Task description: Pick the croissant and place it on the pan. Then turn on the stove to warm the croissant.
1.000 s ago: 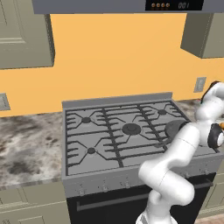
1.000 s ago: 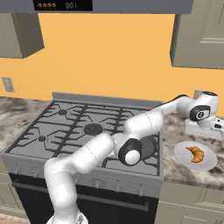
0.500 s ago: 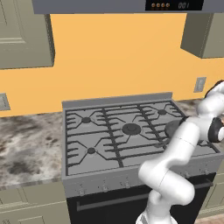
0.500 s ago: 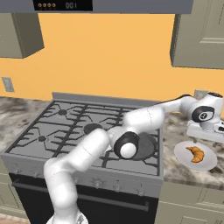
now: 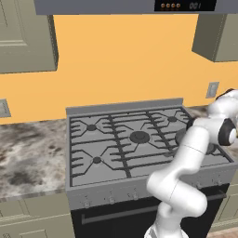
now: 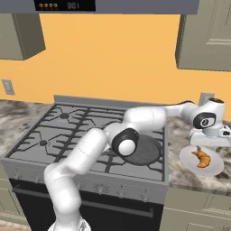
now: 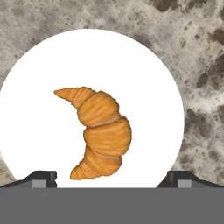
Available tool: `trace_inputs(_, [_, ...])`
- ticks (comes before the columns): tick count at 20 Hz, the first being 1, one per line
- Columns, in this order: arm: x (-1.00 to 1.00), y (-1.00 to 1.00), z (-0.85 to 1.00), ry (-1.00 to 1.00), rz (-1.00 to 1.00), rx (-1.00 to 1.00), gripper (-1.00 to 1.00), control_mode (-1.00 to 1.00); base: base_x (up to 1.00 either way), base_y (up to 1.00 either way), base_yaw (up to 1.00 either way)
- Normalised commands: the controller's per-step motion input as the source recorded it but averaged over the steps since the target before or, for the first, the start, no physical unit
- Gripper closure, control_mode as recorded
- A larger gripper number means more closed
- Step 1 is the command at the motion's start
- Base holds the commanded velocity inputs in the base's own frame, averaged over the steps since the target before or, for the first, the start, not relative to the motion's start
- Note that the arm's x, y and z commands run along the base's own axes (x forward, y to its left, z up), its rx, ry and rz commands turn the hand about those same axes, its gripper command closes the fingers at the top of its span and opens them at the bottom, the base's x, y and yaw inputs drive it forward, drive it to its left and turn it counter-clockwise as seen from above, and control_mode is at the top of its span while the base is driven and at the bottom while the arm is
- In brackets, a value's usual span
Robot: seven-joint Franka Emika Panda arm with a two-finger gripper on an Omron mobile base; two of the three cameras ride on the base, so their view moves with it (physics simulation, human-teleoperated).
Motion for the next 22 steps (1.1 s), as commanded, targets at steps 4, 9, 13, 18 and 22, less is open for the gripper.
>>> trace_inputs(4, [0.00, 0.00, -0.02, 0.00, 0.00, 0.00, -1.00, -1.00, 0.00, 0.00, 0.00])
trace_inputs(9, [0.00, 0.08, -0.19, 0.00, 0.00, 0.00, -1.00, -1.00, 0.00, 0.00, 0.00])
trace_inputs(13, [0.01, 0.04, -0.02, 0.00, 0.00, 0.00, -1.00, -1.00, 0.00, 0.00, 0.00])
trace_inputs(18, [0.03, 0.00, -0.16, 0.00, 0.00, 0.00, -1.00, -1.00, 0.00, 0.00, 0.00])
trace_inputs(22, [0.16, 0.00, -0.21, 0.00, 0.00, 0.00, -1.00, -1.00, 0.00, 0.00, 0.00])
